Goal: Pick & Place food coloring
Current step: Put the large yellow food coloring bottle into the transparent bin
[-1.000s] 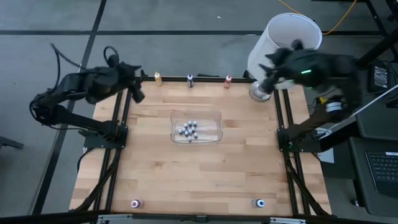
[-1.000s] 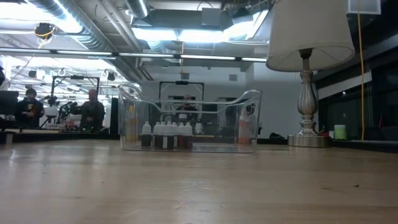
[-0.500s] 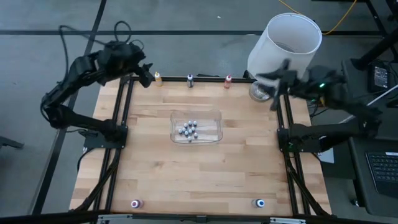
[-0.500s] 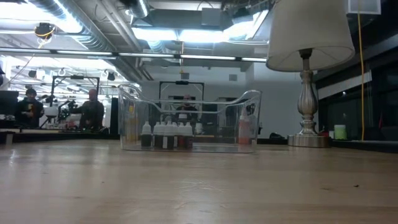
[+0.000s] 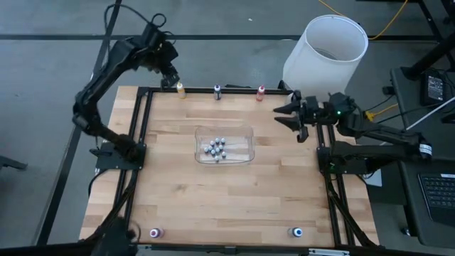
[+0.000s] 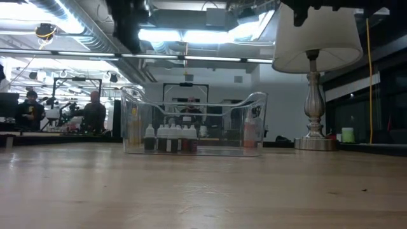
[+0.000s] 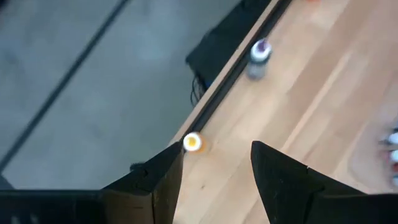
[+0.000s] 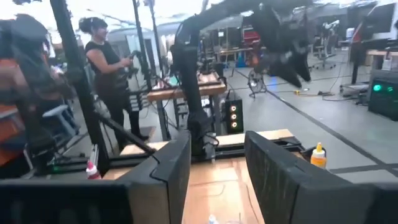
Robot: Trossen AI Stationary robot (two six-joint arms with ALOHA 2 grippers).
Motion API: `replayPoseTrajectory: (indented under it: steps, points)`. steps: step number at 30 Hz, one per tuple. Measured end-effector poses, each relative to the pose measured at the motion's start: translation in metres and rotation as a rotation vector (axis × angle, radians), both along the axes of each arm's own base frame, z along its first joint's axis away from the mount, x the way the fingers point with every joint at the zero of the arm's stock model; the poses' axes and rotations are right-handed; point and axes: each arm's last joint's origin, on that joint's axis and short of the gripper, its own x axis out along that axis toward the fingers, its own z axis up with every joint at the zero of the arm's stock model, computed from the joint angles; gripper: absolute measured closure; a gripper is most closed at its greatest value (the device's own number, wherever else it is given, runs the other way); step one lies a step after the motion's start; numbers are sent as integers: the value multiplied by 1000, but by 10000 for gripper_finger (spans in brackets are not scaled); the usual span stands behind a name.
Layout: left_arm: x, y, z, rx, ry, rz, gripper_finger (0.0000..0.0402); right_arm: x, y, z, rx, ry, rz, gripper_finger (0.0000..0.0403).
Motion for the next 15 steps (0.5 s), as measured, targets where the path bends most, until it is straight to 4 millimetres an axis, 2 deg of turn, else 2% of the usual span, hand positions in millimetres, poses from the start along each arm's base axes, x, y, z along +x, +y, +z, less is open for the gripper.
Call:
replayPoseTrajectory:
  steps: [8,15]
  points:
    - [3,65,-64,-200,162,-16,207,-17,-3,11,-30,-76,-175,250]
    - [15,98,-116,-337,200,-29,162,-27,-1,16,-37,-111,-191,250]
